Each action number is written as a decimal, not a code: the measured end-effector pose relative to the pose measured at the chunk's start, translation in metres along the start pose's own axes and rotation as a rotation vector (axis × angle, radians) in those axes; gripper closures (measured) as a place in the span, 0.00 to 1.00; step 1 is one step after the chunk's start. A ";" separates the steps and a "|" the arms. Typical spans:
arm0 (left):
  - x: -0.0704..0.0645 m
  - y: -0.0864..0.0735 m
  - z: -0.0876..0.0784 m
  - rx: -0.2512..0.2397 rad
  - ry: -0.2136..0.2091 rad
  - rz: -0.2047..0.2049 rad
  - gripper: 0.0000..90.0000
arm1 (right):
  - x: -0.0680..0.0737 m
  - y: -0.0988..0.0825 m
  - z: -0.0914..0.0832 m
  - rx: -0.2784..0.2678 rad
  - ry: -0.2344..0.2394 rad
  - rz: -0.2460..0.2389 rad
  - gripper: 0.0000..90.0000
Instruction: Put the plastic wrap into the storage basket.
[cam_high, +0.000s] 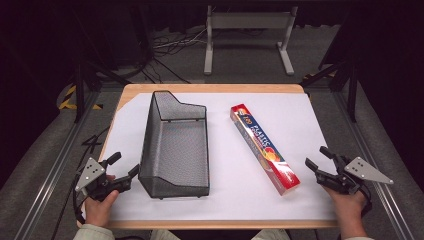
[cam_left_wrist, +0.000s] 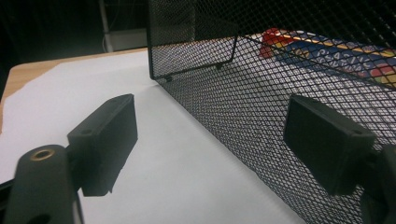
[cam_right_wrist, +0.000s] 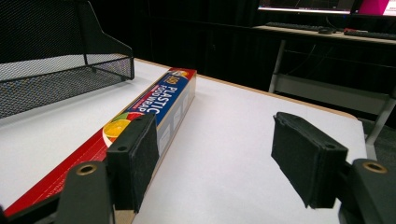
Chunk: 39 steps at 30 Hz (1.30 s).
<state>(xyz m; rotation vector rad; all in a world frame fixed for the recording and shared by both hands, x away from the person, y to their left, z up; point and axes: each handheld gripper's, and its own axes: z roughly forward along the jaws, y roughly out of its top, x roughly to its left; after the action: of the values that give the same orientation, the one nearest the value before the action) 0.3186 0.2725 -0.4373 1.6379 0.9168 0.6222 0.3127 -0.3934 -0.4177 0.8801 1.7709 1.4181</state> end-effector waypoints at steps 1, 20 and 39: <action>0.000 0.000 0.000 0.007 -0.001 -0.003 0.19 | 0.000 0.000 0.000 0.000 0.000 0.000 0.35; -0.001 0.001 -0.002 0.026 0.014 0.000 0.20 | 0.004 0.006 0.003 -0.008 0.048 -0.005 0.29; -0.001 -0.001 -0.004 0.036 0.029 0.012 0.20 | 0.028 0.048 0.019 0.024 0.153 0.028 0.20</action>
<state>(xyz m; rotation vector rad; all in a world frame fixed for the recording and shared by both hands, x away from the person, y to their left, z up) 0.3143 0.2738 -0.4373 1.6709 0.9453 0.6425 0.3181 -0.3517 -0.3761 0.8311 1.8987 1.5198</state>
